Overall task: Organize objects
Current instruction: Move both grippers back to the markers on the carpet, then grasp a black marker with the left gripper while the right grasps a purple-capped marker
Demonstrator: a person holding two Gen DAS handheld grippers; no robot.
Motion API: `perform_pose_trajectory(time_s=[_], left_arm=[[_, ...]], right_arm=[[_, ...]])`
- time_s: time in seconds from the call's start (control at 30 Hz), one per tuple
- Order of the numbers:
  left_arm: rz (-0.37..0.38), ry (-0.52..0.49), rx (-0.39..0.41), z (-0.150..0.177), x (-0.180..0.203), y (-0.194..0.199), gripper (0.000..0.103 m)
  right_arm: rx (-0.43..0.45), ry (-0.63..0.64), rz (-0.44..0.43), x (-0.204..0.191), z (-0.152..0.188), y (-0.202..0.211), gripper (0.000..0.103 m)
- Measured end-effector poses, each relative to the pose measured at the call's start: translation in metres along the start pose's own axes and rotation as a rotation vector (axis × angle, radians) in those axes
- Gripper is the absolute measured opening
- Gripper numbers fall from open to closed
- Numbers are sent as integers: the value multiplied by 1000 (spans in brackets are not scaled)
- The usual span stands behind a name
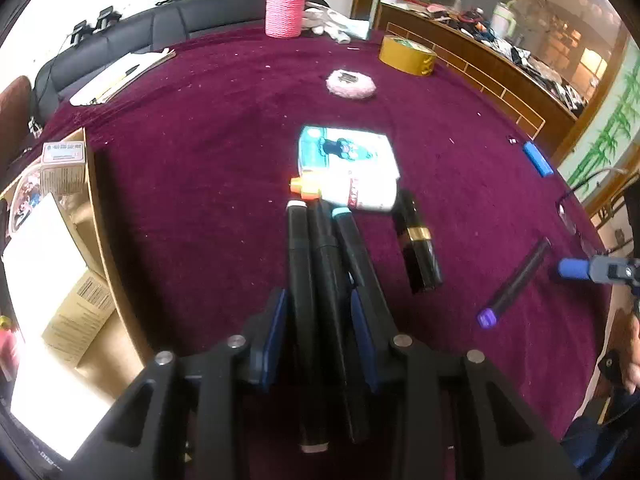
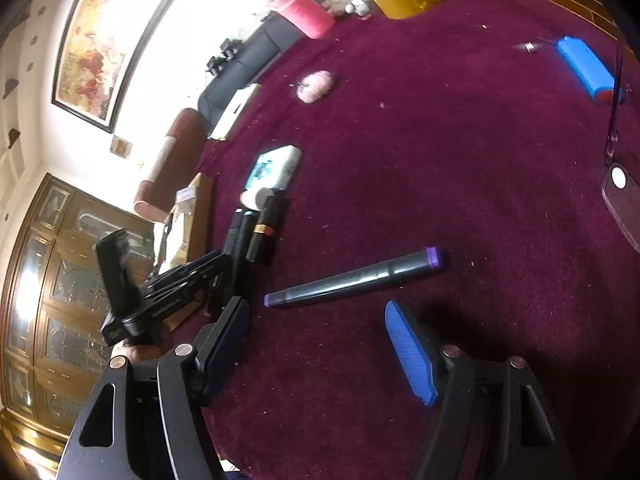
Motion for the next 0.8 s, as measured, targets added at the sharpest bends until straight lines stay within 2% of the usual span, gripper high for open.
perform_pose_trajectory(time_s=[0.13, 0.3, 0.4, 0.5, 0.53, 0.6, 0.63, 0.67, 0.8], left_arm=[[17, 12, -2, 2, -6, 7, 32], [32, 46, -11, 0, -14, 6, 32], [54, 74, -12, -1, -16, 6, 32], [41, 94, -9, -1, -20, 11, 32], [34, 92, -11, 0, -21, 12, 32], [14, 82, -24, 3, -22, 13, 32], [7, 81, -35, 6, -22, 12, 32], [10, 80, -38, 6, -22, 11, 32], [-10, 65, -50, 2, -21, 8, 32]], right_arm=[[-22, 3, 65, 6, -5, -15, 76], [-1, 47, 153, -4, -26, -31, 78], [4, 161, 221, -26, -48, -58, 80], [24, 274, 304, -42, -63, -79, 80], [26, 293, 312, -45, -63, -82, 77], [39, 328, 311, -51, -60, -84, 61], [42, 351, 321, -52, -58, -84, 43], [43, 360, 331, -50, -55, -85, 31], [65, 357, 328, -42, -51, -78, 24]])
Point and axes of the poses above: each gripper's, at about its wrist camera, not at the fingertips, and y roughly against the way its jaws point, x to its right, z to its underside, the point moved 7 cm from there along -y, roughly the way its jaws point, and after that the axes turned 7 degrees about z, right-handed, at the moved point
